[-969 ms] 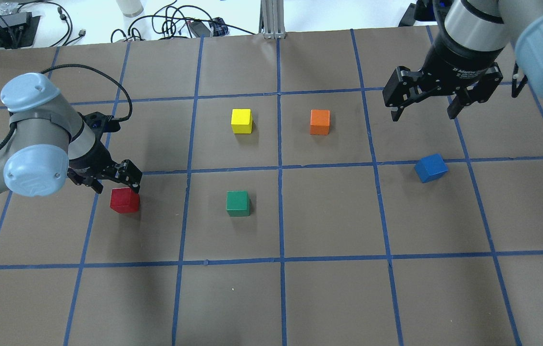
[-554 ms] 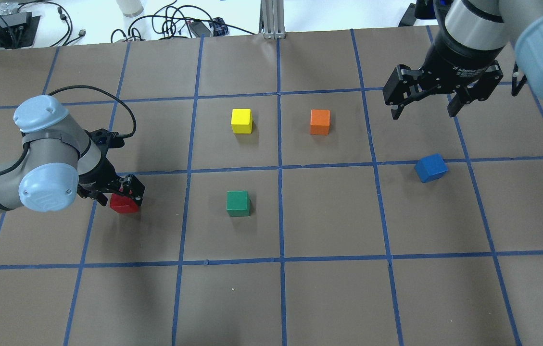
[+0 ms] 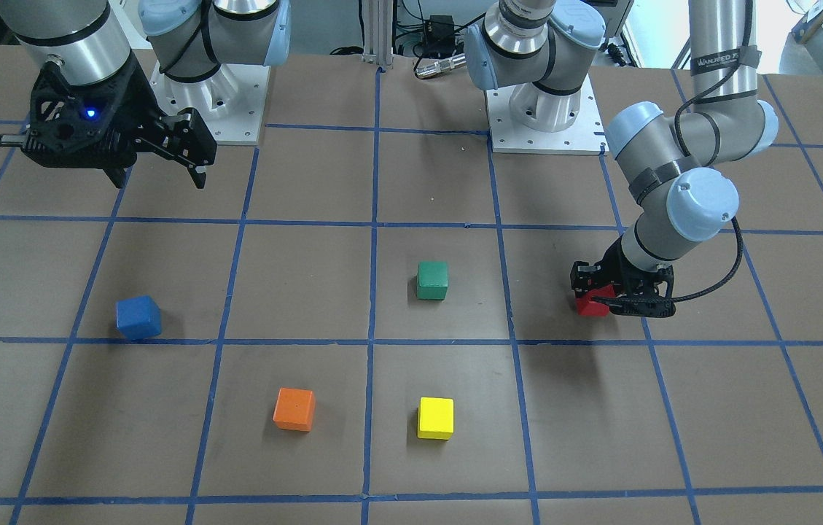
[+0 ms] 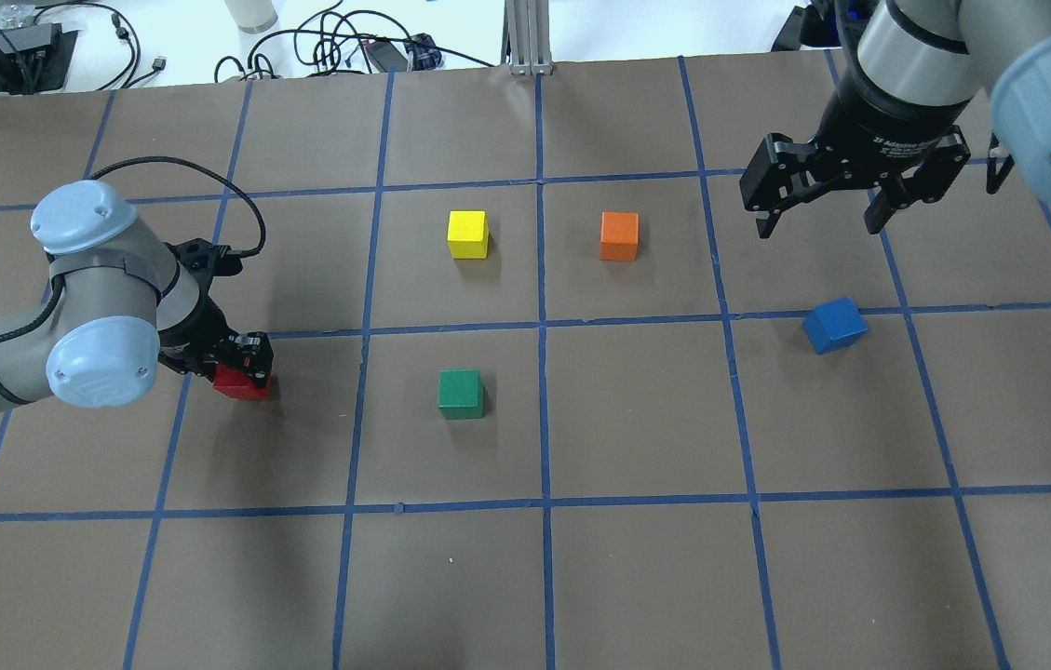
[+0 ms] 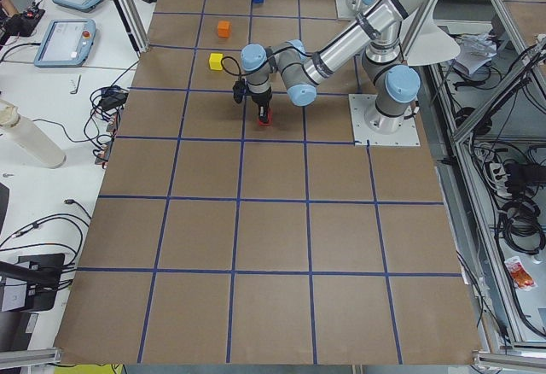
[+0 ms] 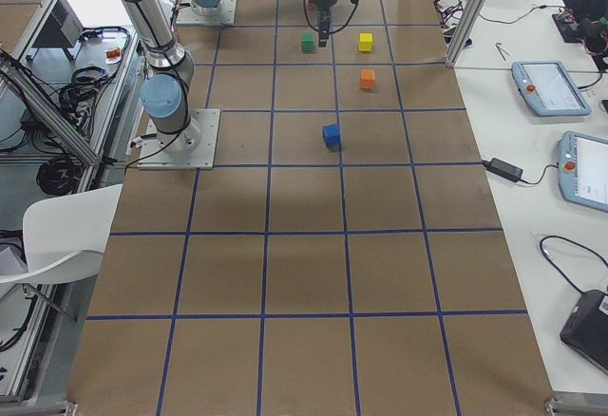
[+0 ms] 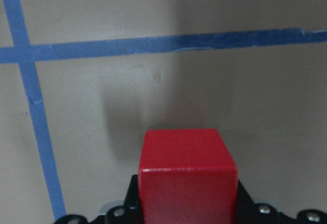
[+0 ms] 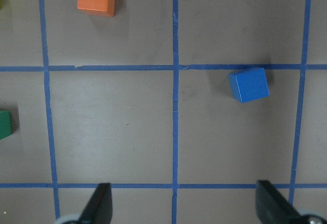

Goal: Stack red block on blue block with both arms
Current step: 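Carry the red cube with the left gripper toward the table center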

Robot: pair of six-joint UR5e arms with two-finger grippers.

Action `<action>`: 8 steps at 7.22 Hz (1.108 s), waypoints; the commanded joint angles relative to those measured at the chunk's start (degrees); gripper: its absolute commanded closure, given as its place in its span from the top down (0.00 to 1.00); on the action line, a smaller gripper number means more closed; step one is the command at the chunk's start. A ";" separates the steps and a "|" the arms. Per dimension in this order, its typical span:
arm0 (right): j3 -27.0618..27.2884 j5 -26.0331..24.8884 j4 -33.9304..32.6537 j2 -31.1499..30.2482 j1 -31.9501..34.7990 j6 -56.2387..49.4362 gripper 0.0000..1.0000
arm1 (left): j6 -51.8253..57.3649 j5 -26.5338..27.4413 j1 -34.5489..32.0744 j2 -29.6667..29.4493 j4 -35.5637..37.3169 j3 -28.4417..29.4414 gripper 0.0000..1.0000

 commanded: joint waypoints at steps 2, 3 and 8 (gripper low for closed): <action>0.14 -0.71 0.94 0.03 -0.17 -0.36 1.00 | -14.21 -0.17 -17.52 -0.70 -0.74 7.84 0.16; 0.14 -1.41 1.03 0.03 -0.09 -0.36 1.00 | -19.40 -0.60 -24.20 -1.66 -0.74 9.96 0.16; 0.05 -0.63 2.96 0.03 -0.26 -0.45 1.00 | -31.23 -1.39 -36.13 -13.69 0.05 22.69 0.18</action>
